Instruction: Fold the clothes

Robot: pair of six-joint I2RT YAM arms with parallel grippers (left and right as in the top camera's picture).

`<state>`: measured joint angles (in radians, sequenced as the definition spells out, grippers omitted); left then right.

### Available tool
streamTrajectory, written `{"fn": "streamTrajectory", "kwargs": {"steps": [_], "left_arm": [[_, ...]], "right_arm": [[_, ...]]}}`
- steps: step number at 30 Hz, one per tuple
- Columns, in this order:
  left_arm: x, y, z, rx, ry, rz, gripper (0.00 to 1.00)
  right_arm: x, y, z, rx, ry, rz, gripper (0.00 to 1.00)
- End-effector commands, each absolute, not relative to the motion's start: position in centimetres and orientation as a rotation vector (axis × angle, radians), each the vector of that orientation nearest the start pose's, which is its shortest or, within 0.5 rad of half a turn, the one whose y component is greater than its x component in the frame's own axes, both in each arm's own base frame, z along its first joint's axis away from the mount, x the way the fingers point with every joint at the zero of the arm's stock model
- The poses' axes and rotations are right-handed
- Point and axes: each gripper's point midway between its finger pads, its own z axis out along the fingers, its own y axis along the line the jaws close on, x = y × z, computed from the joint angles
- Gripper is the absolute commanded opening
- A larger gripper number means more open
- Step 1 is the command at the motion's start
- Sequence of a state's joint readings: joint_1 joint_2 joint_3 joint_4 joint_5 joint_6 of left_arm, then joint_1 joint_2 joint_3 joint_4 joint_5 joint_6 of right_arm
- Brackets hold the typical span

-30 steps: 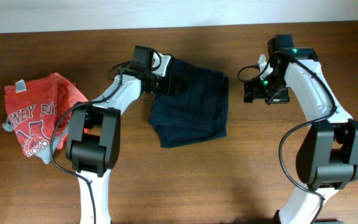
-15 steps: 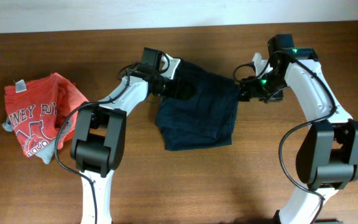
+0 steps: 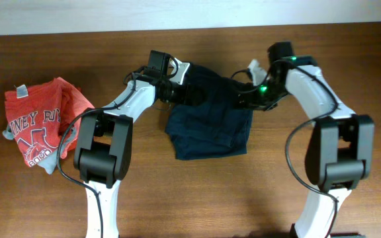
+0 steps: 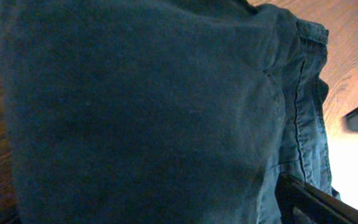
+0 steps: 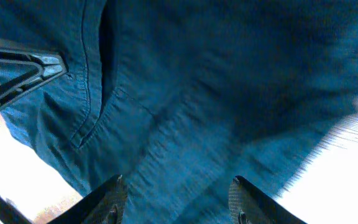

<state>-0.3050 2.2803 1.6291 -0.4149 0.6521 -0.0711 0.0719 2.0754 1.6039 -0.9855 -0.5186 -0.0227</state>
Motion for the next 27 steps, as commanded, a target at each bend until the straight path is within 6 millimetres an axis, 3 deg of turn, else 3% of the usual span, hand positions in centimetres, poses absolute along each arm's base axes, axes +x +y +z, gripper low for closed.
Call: {"fn": "streamTrajectory", "kwargs": {"steps": [1,6,11,15,27], "left_arm": [[45.6,-25.3,-0.3,0.5,2.652,-0.998,0.99],[45.5,-25.3,-0.3,0.499,2.656,-0.999,0.99],[45.5,-25.3,-0.3,0.499,2.656,-0.998,0.99],[45.5,-25.3,-0.3,0.499,2.656,-0.998,0.99],[45.2,-25.2,-0.4,0.494,2.671,-1.0,0.99]], "right_arm": [[40.5,13.4,4.8,-0.216,2.966,0.837,0.58],[40.2,13.6,3.5,-0.21,3.0,0.837,0.57],[40.1,13.5,3.5,-0.208,3.008,0.834,0.44],[39.4,13.0,3.2,-0.195,3.052,0.798,0.58],[39.0,10.5,2.1,-0.068,3.145,0.555,0.63]]}}
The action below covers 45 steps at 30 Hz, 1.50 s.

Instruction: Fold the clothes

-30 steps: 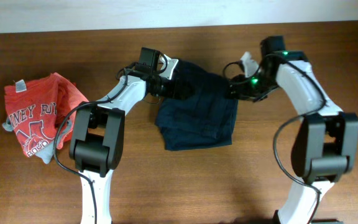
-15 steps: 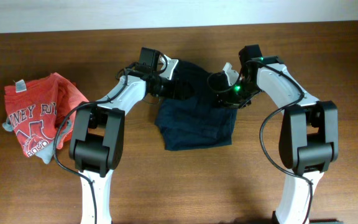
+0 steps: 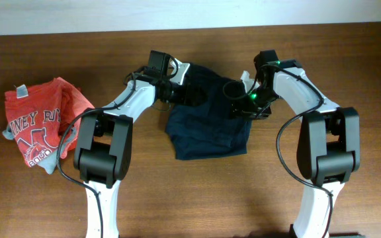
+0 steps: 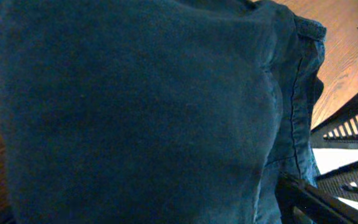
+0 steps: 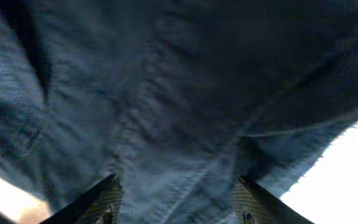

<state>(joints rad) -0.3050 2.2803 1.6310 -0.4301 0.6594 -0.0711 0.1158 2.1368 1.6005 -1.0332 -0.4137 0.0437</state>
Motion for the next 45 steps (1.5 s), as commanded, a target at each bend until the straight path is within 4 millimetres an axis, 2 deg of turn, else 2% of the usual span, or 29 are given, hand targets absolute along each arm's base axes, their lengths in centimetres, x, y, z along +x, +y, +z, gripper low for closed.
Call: {"fn": "streamTrajectory", "kwargs": {"steps": [1,6,13,14,15,17,18,19,25,29,34,37,42,45], "left_arm": [[45.2,-25.2,-0.5,0.494,2.674,-1.0,0.99],[44.6,-25.0,-0.7,0.485,2.704,-1.003,0.99],[44.4,-24.9,-0.8,0.481,2.717,-1.004,0.99],[44.4,-24.9,-0.8,0.481,2.718,-1.005,0.99],[44.4,-24.9,-0.8,0.481,2.718,-1.005,0.94],[44.4,-24.9,-0.8,0.482,2.718,-1.005,0.56],[44.4,-24.9,-0.8,0.482,2.718,-1.005,0.24],[44.4,-24.9,-0.8,0.482,2.718,-1.005,0.01],[44.5,-24.7,0.1,0.478,2.707,-1.001,0.01],[45.7,-22.5,2.3,0.443,2.711,-0.783,0.0],[46.1,-18.1,6.9,0.37,2.714,-0.415,0.01],[45.7,-15.0,10.0,0.317,2.699,-0.203,0.01],[44.7,-8.6,16.8,0.183,2.598,0.148,0.0],[44.3,-5.1,20.3,0.086,2.522,0.278,0.01]], "right_arm": [[38.9,10.5,2.1,-0.068,3.146,0.555,0.63],[38.6,10.2,1.6,-0.061,3.163,0.525,0.63],[37.0,9.1,-0.3,-0.031,3.215,0.435,0.63],[36.9,9.0,-0.4,-0.03,3.22,0.43,0.63],[36.8,9.0,-0.4,-0.03,3.222,0.43,0.63],[36.8,9.0,-0.4,-0.029,3.223,0.43,0.63],[36.8,9.0,-0.4,-0.029,3.222,0.43,0.63],[36.8,9.0,-0.4,-0.029,3.222,0.43,0.63],[36.9,9.0,-0.3,-0.03,3.219,0.431,0.62],[38.0,8.5,1.7,-0.013,3.177,0.433,0.61],[40.0,6.8,7.7,0.034,3.057,0.43,0.62],[40.1,5.6,11.3,0.014,3.004,0.417,0.62],[39.0,2.7,15.3,0.035,2.99,0.286,0.63],[38.3,2.2,16.5,0.009,2.982,0.276,0.63]]}}
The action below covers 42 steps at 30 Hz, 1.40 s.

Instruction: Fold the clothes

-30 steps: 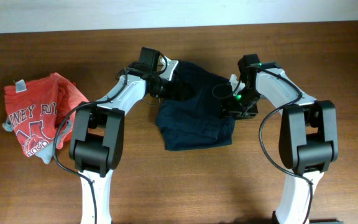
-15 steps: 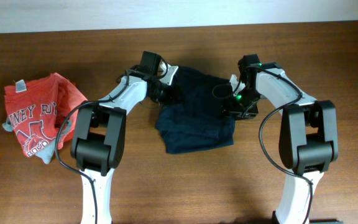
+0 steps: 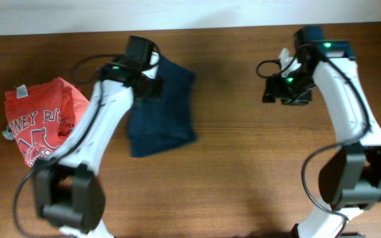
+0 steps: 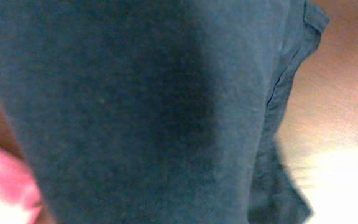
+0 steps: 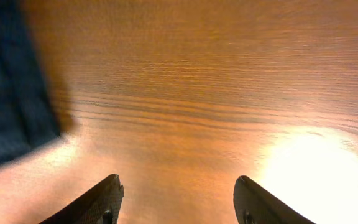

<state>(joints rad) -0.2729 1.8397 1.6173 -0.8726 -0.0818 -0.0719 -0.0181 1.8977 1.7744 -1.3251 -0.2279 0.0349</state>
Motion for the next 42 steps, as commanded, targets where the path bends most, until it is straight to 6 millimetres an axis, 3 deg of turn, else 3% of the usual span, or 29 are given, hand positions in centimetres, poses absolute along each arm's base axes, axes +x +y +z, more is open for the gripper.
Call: {"fn": "streamTrajectory", "kwargs": {"steps": [1,4,7,12,22,32,39,42], "left_arm": [[44.2,-4.1,21.4,0.054,2.499,0.3,0.0],[43.7,-0.9,23.8,-0.017,2.448,0.332,0.01],[43.4,2.1,24.8,-0.106,2.426,0.355,0.0],[42.8,7.9,25.0,-0.271,2.42,0.414,0.0],[41.3,14.8,25.2,-0.486,2.385,0.475,0.01],[39.2,19.8,24.8,-0.638,2.373,0.528,0.01],[38.3,21.2,23.2,-0.687,2.423,0.545,0.01],[38.0,21.2,22.3,-0.691,2.46,0.551,0.28]], "right_arm": [[38.1,2.1,16.8,-0.004,2.979,0.274,0.63],[37.4,1.9,17.5,-0.032,2.979,0.269,0.63],[37.0,1.8,17.6,-0.045,2.987,0.263,0.63],[36.9,1.8,17.6,-0.044,2.991,0.263,0.63],[36.9,1.8,17.6,-0.044,2.993,0.259,0.62],[36.8,1.8,17.6,-0.044,2.995,0.259,0.62],[36.8,1.8,17.6,-0.043,2.997,0.259,0.63],[36.8,1.8,17.6,-0.043,2.997,0.26,0.63]]}}
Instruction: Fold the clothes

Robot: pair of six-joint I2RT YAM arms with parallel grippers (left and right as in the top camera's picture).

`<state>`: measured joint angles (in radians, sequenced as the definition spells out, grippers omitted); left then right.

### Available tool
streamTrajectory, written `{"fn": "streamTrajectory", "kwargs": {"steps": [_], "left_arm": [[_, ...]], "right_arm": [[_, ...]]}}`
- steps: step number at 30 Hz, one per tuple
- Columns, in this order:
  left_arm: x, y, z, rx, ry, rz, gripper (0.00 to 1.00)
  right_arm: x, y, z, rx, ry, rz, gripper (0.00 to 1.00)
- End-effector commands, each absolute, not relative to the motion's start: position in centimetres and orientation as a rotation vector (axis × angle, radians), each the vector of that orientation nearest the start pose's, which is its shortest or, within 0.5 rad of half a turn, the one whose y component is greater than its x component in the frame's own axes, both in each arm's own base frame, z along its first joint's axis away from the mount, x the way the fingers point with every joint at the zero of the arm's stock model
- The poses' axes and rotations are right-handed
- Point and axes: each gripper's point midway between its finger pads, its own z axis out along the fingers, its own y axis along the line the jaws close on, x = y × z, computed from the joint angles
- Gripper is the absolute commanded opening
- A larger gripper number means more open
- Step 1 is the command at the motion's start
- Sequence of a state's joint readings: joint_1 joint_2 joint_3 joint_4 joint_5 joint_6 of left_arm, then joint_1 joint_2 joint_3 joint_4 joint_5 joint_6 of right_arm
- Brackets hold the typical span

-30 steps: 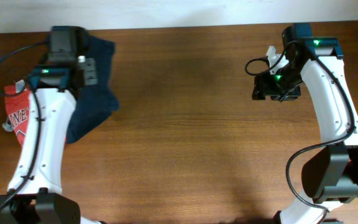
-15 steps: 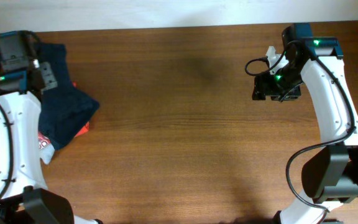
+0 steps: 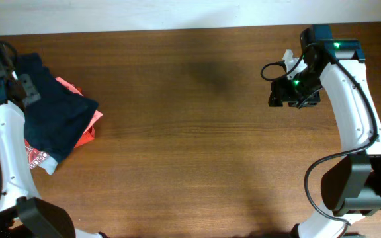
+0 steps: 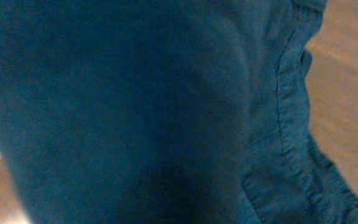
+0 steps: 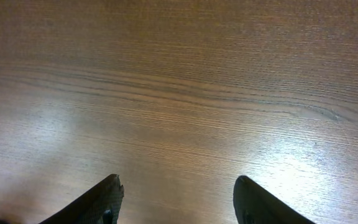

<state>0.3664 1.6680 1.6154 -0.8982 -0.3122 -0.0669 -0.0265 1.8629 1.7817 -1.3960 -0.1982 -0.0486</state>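
A folded dark blue garment (image 3: 53,118) hangs at the far left, draped over a red printed T-shirt (image 3: 90,129) whose edges show beneath it. My left gripper (image 3: 20,89) holds the blue garment at its upper left; its fingers are buried in the cloth. Blue fabric (image 4: 135,112) with a stitched hem fills the left wrist view. At the back right, my right gripper (image 3: 287,94) hovers over bare wood, open and empty, and its fingertips (image 5: 112,185) show above the tabletop.
The brown wooden table (image 3: 197,132) spans the view, with a pale wall strip along its far edge. A grey sleeve end of the red shirt pokes out at the lower left of the pile.
My left arm has swung further left with the blue garment, from beside the red shirt to on top of it. The right gripper has stayed at the back right, open.
Both grippers were at the blue garment in the table's middle, the left one on its left side, the right one on its right. Then the right gripper was off it at the back right while the left carried it leftward. Now it covers the red shirt.
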Motion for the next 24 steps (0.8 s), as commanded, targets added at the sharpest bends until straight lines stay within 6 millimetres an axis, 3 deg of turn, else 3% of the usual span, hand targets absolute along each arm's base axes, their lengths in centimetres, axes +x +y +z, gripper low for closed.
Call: {"fn": "streamTrajectory", "kwargs": {"steps": [1,2,4,14,15,16,17,18,19,20,24], "left_arm": [[37.8,21.2,22.1,-0.693,2.47,0.551,0.49],[37.7,21.2,21.9,-0.696,2.479,0.551,0.81],[37.6,21.3,21.9,-0.7,2.481,0.553,0.94],[37.8,20.9,21.8,-0.691,2.486,0.511,0.96],[37.9,20.7,21.7,-0.686,2.488,0.493,0.93],[38.0,20.5,21.6,-0.682,2.492,0.476,0.77],[38.1,20.3,21.5,-0.677,2.498,0.458,0.58],[38.0,20.1,21.4,-0.674,2.507,0.443,0.29],[38.0,19.5,20.9,-0.666,2.53,0.406,0.06],[38.0,19.2,20.5,-0.66,2.544,0.378,0.01],[37.2,18.2,18.3,-0.776,2.58,0.262,0.01]], "right_arm": [[36.8,1.8,17.6,-0.043,2.997,0.26,0.63],[36.8,1.8,17.6,-0.043,2.998,0.26,0.63],[36.8,1.8,17.6,-0.043,2.998,0.26,0.63],[36.7,1.8,17.6,-0.043,2.998,0.26,0.62],[36.7,1.8,17.6,-0.043,2.998,0.26,0.63],[36.7,1.8,17.6,-0.043,2.998,0.26,0.63],[36.7,1.8,17.6,-0.043,2.998,0.26,0.63],[36.7,1.8,17.6,-0.043,2.998,0.26,0.63],[36.7,1.8,17.6,-0.043,2.999,0.26,0.62],[36.7,1.8,17.6,-0.043,2.999,0.26,0.63],[36.7,1.8,17.6,-0.043,3.0,0.26,0.63]]}}
